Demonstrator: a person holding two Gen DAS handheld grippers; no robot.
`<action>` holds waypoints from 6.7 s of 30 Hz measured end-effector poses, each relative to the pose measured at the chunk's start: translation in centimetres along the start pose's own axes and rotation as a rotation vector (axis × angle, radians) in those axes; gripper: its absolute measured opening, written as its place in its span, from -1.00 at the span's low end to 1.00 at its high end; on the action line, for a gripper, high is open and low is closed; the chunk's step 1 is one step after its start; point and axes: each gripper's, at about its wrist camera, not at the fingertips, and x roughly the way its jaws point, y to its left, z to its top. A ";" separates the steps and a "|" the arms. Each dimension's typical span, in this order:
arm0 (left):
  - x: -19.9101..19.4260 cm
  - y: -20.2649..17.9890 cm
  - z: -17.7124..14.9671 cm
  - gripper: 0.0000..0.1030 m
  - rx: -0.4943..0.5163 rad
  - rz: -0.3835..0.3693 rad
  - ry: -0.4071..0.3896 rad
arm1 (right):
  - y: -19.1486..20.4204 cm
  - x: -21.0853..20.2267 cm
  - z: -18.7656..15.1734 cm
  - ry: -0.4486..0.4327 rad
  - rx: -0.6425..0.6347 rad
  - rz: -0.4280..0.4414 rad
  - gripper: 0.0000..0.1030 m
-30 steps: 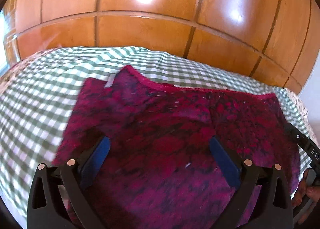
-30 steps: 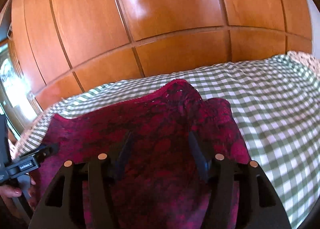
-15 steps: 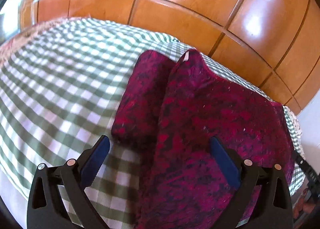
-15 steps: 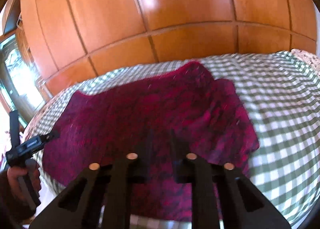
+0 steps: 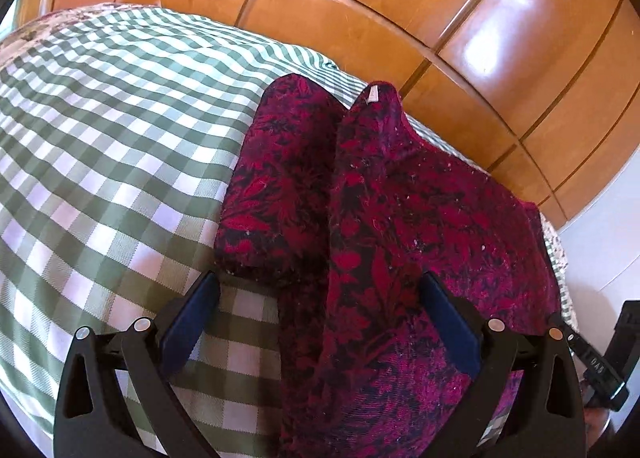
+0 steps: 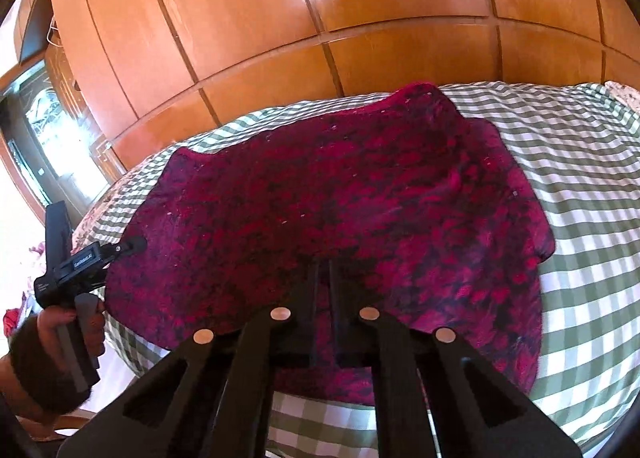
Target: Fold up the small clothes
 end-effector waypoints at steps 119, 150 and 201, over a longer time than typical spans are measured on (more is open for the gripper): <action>4.2 -14.1 -0.9 0.38 0.158 -0.246 -0.100 | -14.5 -3.2 10.5 0.049 0.503 0.317 0.59; 6.7 -22.7 -3.3 0.69 0.416 -0.155 -0.084 | -10.7 -3.4 5.8 -0.064 0.007 -0.318 -0.03; 10.6 -25.2 1.3 0.69 0.421 -0.029 -0.045 | -8.2 -4.6 5.5 -0.103 -0.062 -0.349 0.22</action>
